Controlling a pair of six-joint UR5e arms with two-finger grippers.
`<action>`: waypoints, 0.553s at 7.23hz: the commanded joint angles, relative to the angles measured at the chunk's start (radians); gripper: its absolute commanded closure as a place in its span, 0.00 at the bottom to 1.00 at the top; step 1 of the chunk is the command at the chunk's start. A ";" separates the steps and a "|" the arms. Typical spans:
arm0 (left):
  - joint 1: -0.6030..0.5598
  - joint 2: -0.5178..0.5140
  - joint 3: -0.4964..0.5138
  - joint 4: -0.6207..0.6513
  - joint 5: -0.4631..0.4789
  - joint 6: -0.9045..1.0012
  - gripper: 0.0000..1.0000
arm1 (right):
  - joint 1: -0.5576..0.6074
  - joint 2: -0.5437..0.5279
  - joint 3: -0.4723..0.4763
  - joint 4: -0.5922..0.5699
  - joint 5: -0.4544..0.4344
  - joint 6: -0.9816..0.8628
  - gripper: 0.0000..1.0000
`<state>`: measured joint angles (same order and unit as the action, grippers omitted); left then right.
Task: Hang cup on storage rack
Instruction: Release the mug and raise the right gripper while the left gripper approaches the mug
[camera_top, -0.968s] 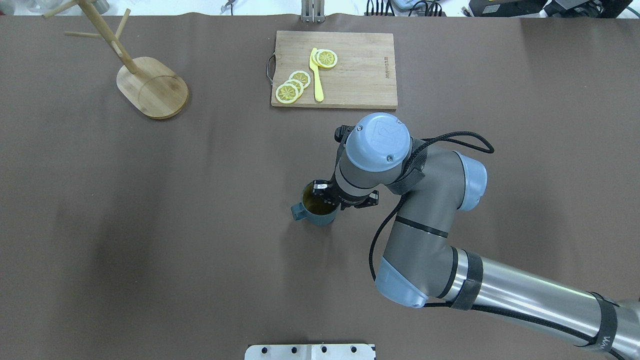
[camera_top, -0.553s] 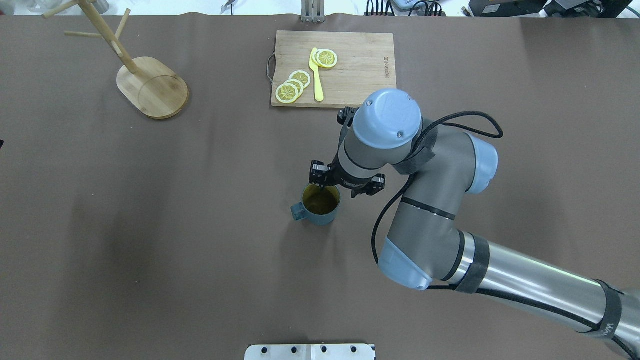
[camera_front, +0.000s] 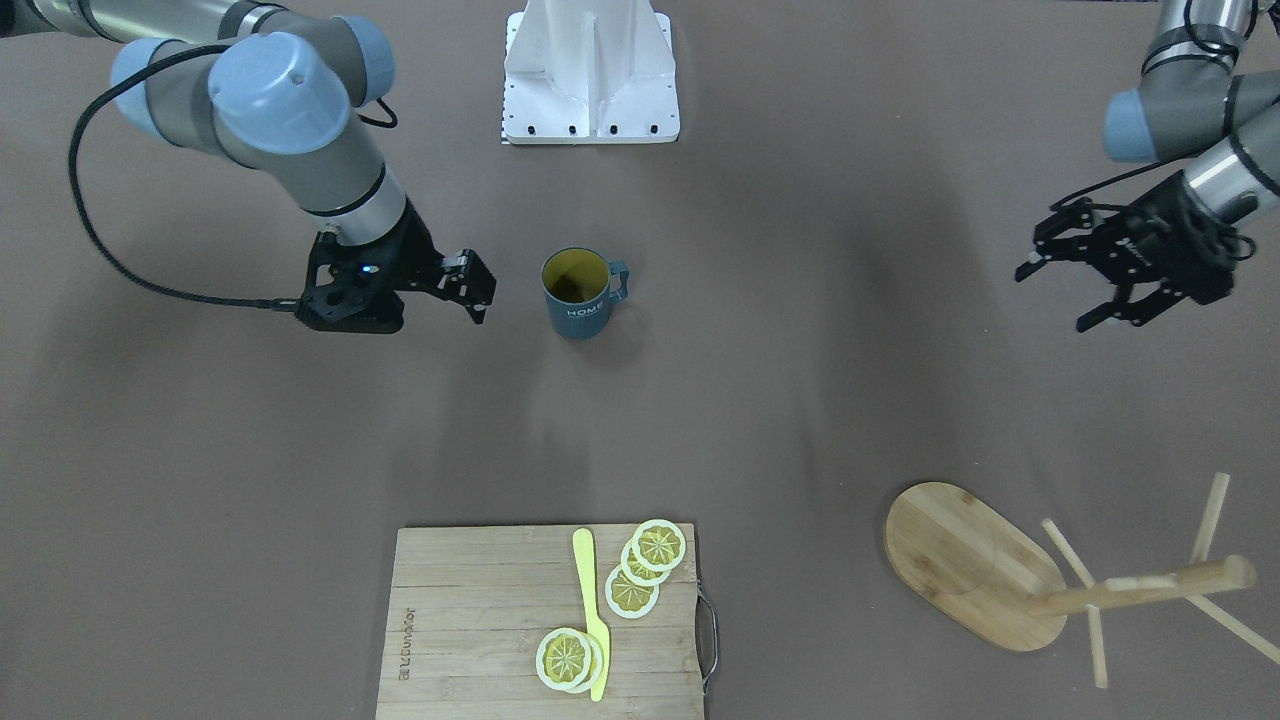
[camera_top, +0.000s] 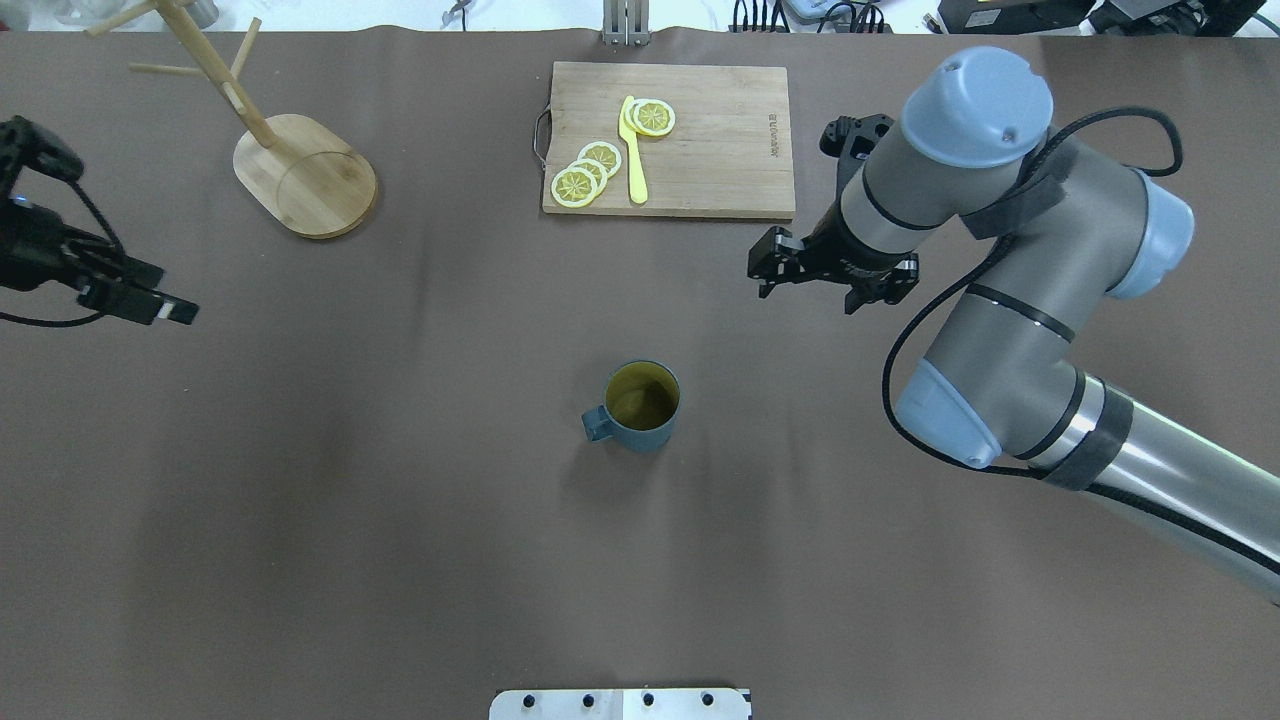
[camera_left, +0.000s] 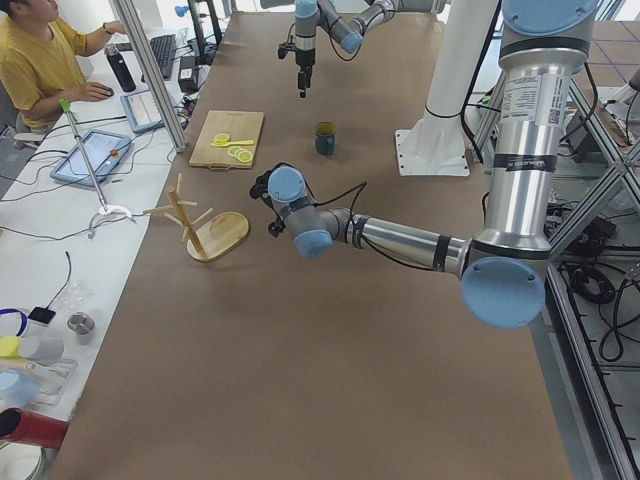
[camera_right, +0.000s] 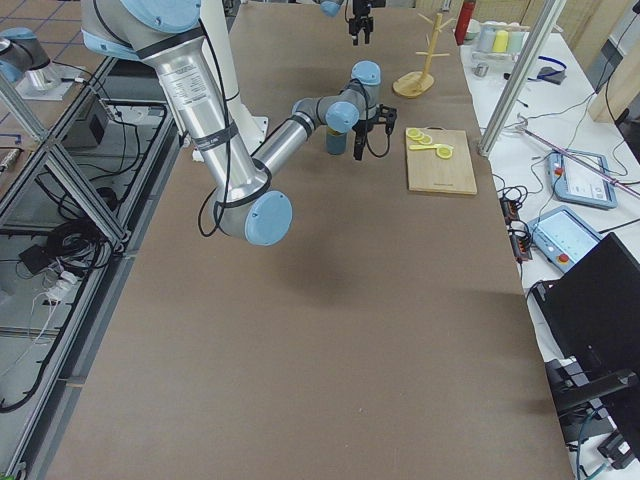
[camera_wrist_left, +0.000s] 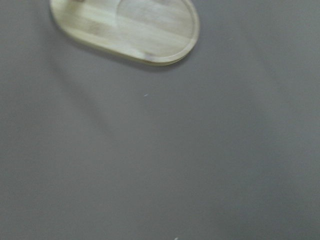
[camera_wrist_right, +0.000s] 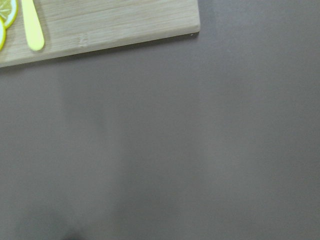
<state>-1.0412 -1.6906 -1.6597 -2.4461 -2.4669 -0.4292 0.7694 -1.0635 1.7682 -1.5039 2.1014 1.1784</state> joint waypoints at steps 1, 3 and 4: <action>0.142 -0.109 -0.006 -0.054 0.003 -0.121 0.01 | 0.112 -0.079 -0.006 -0.004 0.046 -0.179 0.00; 0.246 -0.150 -0.011 -0.141 0.105 -0.233 0.01 | 0.195 -0.148 -0.010 -0.006 0.081 -0.316 0.00; 0.309 -0.223 -0.003 -0.145 0.168 -0.230 0.03 | 0.239 -0.179 -0.024 -0.004 0.100 -0.389 0.00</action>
<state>-0.8073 -1.8485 -1.6668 -2.5681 -2.3744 -0.6391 0.9548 -1.2014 1.7559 -1.5084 2.1810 0.8783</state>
